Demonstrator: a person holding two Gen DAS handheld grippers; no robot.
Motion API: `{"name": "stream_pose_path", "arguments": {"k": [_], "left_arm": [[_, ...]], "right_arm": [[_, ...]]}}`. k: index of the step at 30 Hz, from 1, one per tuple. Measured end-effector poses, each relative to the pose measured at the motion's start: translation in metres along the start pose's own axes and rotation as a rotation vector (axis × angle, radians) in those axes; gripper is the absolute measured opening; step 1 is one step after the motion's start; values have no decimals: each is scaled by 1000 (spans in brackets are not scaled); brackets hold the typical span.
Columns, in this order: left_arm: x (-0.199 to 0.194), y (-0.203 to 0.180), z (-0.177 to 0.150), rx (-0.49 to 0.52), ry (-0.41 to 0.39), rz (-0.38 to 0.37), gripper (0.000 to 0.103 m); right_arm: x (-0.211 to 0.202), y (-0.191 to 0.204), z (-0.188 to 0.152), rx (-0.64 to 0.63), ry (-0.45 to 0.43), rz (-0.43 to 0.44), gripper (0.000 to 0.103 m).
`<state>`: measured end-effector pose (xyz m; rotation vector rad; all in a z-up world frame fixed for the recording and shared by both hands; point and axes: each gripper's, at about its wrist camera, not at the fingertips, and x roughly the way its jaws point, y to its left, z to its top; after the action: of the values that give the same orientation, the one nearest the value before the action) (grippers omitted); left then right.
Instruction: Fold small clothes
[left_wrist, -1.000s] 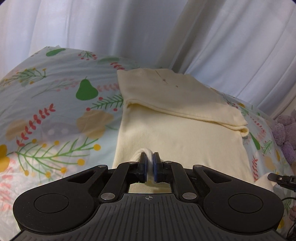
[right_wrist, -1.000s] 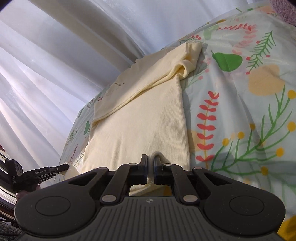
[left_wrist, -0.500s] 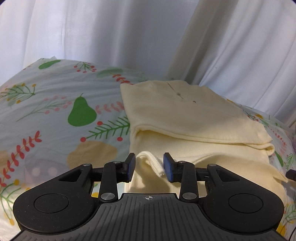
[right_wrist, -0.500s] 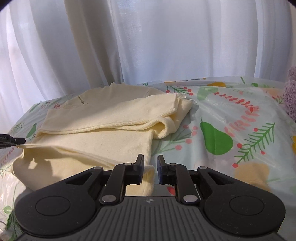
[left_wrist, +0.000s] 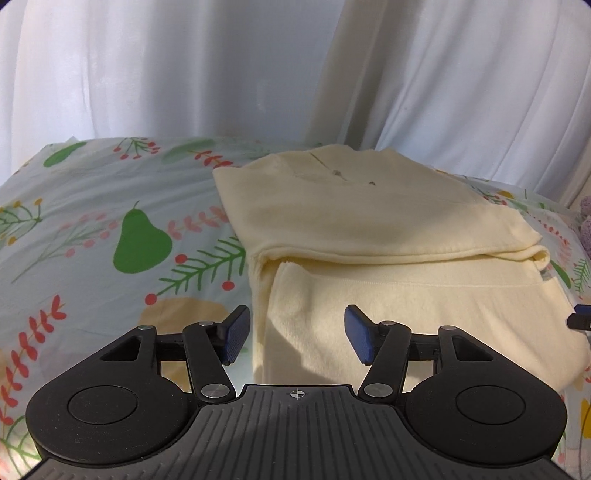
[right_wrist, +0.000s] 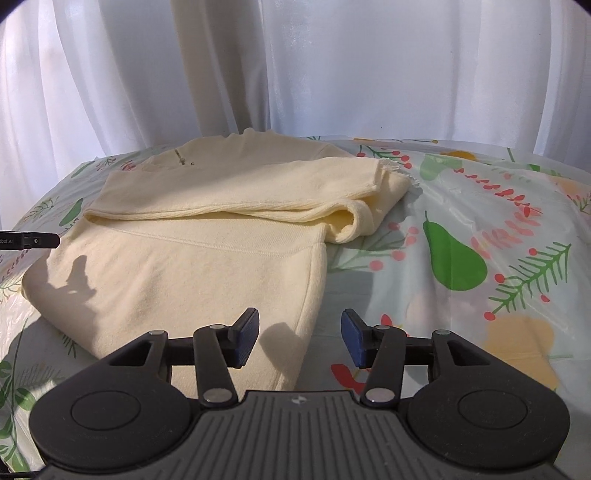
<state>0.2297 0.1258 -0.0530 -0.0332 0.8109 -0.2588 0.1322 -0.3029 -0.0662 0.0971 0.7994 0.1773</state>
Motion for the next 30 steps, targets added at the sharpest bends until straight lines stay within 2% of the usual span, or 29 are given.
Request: {"name": "stream_pose_path", "arguments": {"k": [1,2,4,7,9,10,11,15,19,22,26,30], "left_arm": [[6,-1,2,2,10,6,49],[11,-1,4,2,19,12,39],[19,0,4,-9,39,16,29],[23,2,4,-21,52,17,23],[22,2,4,-18,50,10,18],[21,2,4,-7,50,3,14],[21,2,4,5,50,-4,13],[22,-1,3,50,48,-2,11],[14,-4,3,46,0,-6,9],[-3,-1,12,-21,-69,-50,8],[-29,0,38,-97,-189,-130,8],[-28,1,75,-135,-275,-142,8]], "right_arm": [[2,0,1,3,1,-6,48],[5,1,2,5,6,-9,48],[10,2,5,7,3,-10,48],[15,3,7,7,4,-12,43],[17,3,9,1,-1,-12,34],[18,4,10,-6,-5,-10,32],[18,5,11,-17,-11,-13,30],[23,11,13,-59,-17,-37,9],[20,16,15,-92,-42,-62,7],[7,21,22,-119,-94,-75,6],[-14,27,42,-140,-191,-76,6],[-14,31,72,-164,-280,-110,6]]}}
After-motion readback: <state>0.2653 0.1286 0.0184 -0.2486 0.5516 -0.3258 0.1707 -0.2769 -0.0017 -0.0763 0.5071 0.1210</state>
